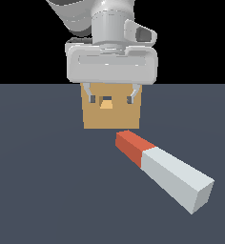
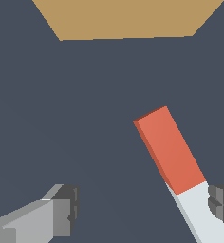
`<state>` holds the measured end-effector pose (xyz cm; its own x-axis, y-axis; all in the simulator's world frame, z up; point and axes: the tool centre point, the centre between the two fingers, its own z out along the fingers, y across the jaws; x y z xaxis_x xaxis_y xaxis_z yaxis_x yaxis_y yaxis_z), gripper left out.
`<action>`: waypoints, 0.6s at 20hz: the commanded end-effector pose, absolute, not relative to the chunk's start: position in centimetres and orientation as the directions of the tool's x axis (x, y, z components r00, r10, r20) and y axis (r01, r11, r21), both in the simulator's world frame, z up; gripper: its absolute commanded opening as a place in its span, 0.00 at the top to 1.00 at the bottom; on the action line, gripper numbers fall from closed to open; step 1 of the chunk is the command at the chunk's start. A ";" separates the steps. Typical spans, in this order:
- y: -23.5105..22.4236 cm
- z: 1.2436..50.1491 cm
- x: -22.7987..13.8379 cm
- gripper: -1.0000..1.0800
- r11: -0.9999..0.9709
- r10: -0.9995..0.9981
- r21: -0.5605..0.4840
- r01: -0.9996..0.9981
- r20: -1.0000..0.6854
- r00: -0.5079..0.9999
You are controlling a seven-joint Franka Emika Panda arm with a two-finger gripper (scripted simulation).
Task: Insert the peg into the horizontal hole in a box.
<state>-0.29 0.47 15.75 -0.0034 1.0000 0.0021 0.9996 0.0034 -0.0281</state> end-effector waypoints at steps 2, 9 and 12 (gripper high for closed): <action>0.5 15.7 -0.3 0.04 0.004 1.000 -0.028 1.000 0.002 -0.004; -0.3 15.2 0.2 0.04 0.035 0.999 -0.026 0.999 0.002 -0.035; -1.0 14.7 0.8 0.04 0.063 0.998 -0.025 0.998 0.003 -0.063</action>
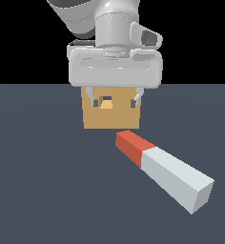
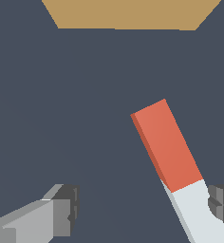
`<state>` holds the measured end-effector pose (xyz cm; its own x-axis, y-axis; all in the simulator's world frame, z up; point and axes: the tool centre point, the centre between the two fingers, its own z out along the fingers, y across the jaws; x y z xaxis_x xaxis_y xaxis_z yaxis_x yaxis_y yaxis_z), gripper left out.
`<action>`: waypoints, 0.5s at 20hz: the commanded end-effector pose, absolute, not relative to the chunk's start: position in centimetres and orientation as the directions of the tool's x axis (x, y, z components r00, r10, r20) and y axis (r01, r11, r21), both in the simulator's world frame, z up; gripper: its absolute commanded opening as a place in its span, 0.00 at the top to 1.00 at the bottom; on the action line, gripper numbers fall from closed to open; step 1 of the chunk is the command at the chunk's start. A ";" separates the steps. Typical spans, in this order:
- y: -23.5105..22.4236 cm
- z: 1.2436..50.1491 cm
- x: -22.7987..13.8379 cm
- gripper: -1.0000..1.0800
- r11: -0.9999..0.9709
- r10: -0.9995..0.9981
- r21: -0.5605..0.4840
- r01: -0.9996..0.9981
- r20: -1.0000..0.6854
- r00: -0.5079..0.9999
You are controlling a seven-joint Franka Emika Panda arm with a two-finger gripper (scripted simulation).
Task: Insert the peg into the horizontal hole in a box.
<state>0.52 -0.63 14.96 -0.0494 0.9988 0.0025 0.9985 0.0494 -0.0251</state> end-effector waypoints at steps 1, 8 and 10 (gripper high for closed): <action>-1.3 14.5 1.0 0.04 0.074 0.997 -0.024 0.997 0.003 -0.074; -3.8 12.5 3.2 0.04 0.181 0.983 -0.018 0.983 0.003 -0.181; -4.6 11.9 4.0 0.04 0.218 0.976 -0.015 0.976 0.003 -0.218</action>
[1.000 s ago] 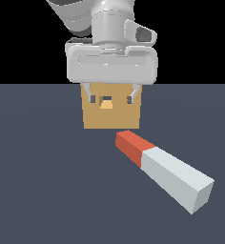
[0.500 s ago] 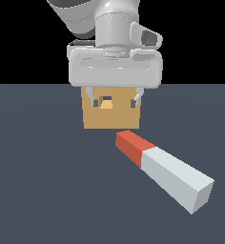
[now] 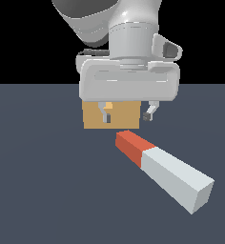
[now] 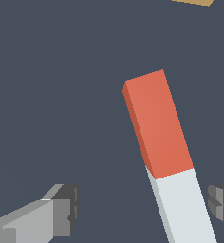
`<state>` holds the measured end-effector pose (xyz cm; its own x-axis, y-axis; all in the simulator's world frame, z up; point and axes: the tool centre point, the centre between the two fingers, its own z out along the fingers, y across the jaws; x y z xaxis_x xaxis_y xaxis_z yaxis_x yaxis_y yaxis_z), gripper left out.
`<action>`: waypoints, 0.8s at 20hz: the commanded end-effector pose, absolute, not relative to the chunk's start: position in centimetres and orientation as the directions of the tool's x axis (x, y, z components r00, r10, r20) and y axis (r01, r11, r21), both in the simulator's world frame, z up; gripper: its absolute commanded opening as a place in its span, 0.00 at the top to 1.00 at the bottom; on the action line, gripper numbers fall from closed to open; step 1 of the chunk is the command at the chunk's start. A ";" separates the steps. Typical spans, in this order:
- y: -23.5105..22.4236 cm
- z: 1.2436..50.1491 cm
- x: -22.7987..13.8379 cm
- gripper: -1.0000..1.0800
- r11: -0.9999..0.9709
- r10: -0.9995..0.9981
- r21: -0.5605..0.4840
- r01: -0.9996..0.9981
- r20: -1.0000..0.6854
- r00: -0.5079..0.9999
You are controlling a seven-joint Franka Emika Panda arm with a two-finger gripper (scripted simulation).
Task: Insert the peg into the horizontal hole in a box.
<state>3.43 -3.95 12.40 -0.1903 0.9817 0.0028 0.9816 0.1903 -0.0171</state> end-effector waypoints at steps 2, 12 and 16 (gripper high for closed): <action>-5.4 11.2 4.9 0.04 0.256 0.967 -0.013 0.967 0.003 -0.256; -8.1 8.4 9.1 0.04 0.407 0.913 -0.004 0.913 0.001 -0.407; -8.5 7.9 10.2 0.04 0.440 0.898 -0.002 0.898 0.001 -0.440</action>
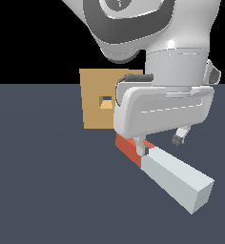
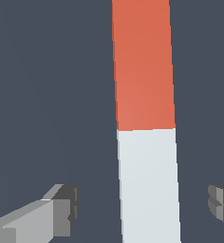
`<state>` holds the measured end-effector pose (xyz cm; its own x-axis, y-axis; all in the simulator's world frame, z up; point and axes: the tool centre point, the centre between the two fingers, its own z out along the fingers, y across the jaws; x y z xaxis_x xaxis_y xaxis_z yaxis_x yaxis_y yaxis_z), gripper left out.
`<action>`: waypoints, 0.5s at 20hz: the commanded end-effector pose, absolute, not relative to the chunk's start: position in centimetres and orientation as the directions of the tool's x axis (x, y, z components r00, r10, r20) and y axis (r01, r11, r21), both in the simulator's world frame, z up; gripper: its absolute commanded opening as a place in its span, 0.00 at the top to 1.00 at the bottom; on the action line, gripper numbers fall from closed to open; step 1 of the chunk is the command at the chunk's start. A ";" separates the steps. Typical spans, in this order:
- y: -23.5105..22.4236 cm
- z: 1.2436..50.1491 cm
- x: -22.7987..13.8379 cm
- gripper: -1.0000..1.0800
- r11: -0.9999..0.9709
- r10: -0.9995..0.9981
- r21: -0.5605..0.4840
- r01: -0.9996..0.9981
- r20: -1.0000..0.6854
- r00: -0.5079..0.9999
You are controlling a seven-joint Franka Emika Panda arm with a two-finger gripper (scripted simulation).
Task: Insert the peg into the horizontal hole in a box.
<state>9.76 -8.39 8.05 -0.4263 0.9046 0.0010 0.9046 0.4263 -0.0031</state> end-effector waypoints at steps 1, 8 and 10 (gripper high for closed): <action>-8.6 7.7 10.4 0.04 0.446 0.895 -0.001 0.895 0.000 -0.446; -8.9 7.4 11.1 0.04 0.468 0.884 0.000 0.884 0.000 -0.468; -8.9 7.3 11.2 0.04 0.469 0.883 0.000 0.883 0.000 -0.469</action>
<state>11.11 -8.87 7.35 -0.4669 0.8843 0.0002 0.8843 0.4669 -0.0004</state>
